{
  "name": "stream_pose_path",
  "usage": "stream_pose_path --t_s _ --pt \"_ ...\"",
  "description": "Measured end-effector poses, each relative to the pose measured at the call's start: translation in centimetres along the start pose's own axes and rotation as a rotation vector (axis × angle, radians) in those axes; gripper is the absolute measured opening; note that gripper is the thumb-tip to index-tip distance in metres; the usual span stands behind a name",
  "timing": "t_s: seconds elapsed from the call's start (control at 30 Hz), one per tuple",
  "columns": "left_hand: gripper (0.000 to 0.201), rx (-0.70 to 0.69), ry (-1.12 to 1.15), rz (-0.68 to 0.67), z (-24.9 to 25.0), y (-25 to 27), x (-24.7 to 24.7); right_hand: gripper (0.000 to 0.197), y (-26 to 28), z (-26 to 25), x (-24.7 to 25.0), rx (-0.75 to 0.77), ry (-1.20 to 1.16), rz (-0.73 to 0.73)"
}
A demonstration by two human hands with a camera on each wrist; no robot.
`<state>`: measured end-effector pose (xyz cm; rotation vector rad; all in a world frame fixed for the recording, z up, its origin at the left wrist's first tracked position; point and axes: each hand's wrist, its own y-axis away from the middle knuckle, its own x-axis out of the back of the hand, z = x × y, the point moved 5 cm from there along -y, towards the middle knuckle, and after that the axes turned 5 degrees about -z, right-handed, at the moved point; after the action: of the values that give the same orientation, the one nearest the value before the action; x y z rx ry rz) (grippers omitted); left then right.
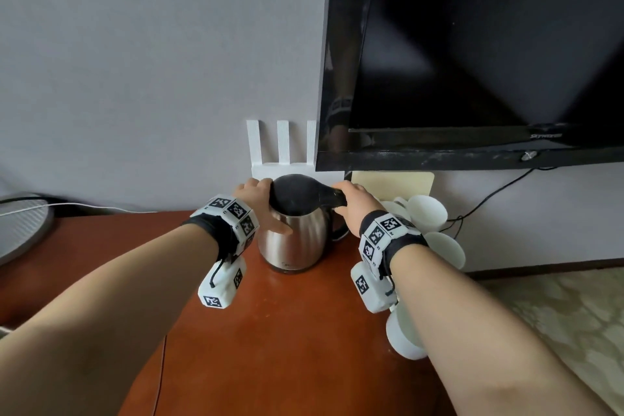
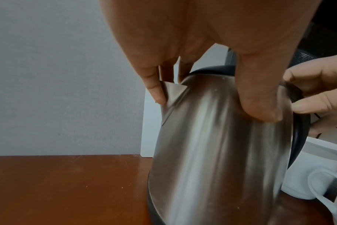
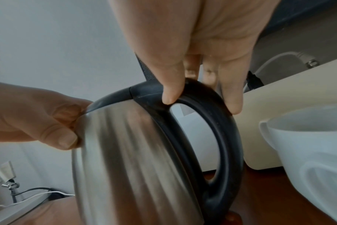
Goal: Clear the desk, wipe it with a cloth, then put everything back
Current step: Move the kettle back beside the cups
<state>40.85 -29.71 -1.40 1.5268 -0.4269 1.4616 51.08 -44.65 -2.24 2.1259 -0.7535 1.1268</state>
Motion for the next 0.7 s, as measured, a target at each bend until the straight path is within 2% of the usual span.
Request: stream_pose_path --t_s 0.3,0.5,0.7 --pt "0.099 0.012 -0.009 0.0 0.4 -0.7 -0.5 0.037 -0.6 0.6 0.1 -0.04 -0.033 0.008" --pt "0.111 -0.039 0.043 0.052 0.1 0.4 -1.5 0.064 1.5 0.6 0.0 -0.078 0.094 -0.002" --pt "0.109 -0.164 0.005 0.126 0.2 3.2 -0.7 0.067 4.8 -1.4 1.1 -0.088 0.164 -0.014"
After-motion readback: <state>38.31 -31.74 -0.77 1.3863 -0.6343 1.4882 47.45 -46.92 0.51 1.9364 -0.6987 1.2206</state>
